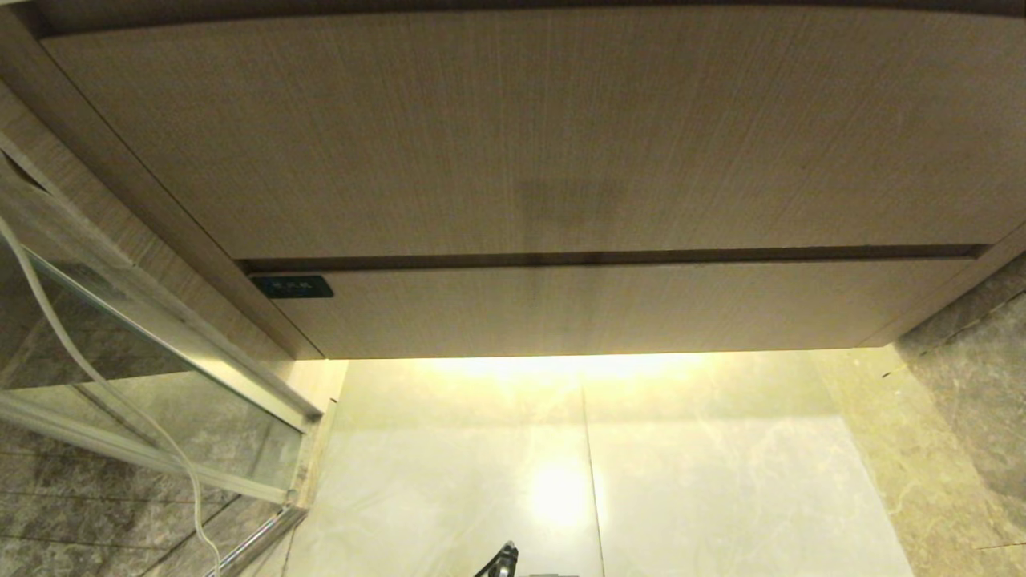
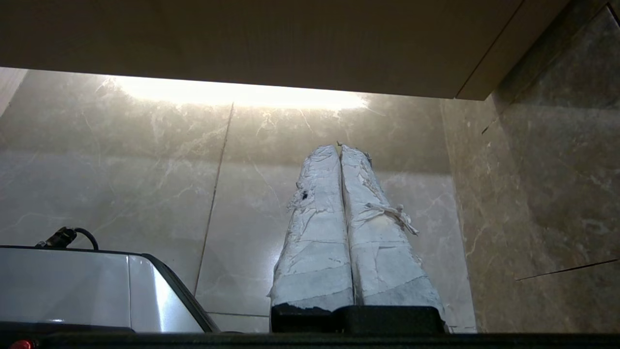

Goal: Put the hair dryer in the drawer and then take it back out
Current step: Pull open the drawer

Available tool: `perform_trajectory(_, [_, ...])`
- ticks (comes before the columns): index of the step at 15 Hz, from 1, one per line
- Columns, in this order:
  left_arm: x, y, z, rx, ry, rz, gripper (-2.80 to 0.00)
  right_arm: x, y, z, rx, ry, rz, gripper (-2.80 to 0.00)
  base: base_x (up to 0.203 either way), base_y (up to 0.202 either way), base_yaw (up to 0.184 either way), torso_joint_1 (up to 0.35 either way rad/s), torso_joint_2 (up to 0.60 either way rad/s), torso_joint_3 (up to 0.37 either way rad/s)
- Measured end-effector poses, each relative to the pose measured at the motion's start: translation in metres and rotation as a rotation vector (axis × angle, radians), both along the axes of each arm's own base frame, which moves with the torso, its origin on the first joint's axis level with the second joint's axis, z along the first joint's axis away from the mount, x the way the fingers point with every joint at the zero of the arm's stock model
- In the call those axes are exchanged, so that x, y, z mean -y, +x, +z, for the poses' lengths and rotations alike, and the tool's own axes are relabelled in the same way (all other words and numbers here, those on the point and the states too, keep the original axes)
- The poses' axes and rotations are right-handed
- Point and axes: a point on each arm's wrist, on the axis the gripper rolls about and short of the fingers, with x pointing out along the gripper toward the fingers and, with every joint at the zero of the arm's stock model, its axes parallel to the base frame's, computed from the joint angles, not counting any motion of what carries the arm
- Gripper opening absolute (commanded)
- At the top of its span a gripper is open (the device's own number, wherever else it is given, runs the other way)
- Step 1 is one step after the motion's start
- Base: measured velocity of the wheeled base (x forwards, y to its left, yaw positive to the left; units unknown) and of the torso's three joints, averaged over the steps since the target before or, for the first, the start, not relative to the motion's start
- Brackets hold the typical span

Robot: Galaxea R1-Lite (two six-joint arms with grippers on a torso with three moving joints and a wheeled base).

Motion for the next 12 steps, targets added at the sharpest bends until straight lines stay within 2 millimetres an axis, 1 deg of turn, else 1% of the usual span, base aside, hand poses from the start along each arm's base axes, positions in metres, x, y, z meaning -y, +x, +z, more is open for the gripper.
perform_trajectory(3, [0.0,0.0,0.0,0.0,0.0,0.0,-2.8,0.0,0.0,0.0,0.003,0.011,-0.005,-2.8,0.0,0.0,0.0,0.0,0.0,0.0])
perform_trajectory(5, [0.0,0.0,0.0,0.0,0.0,0.0,-2.8,0.0,-0.001,0.003,0.015,0.07,-0.018,-2.8,0.0,0.0,0.0,0.0,0.0,0.0])
perform_trajectory(7, [0.0,0.0,0.0,0.0,0.0,0.0,-2.8,0.001,-0.008,0.021,0.037,0.063,-0.03,-2.8,0.0,0.0,0.0,0.0,0.0,0.0])
perform_trajectory(9, [0.0,0.0,0.0,0.0,0.0,0.0,-2.8,0.001,-0.025,0.053,0.051,0.032,-0.038,-2.8,0.0,0.0,0.0,0.0,0.0,0.0])
perform_trajectory(10, [0.0,0.0,0.0,0.0,0.0,0.0,-2.8,0.001,-0.035,0.074,0.046,0.01,-0.053,-2.8,0.0,0.0,0.0,0.0,0.0,0.0])
perform_trajectory(12, [0.0,0.0,0.0,0.0,0.0,0.0,-2.8,0.001,-0.047,0.118,-0.015,-0.025,-0.101,-2.8,0.0,0.0,0.0,0.0,0.0,0.0])
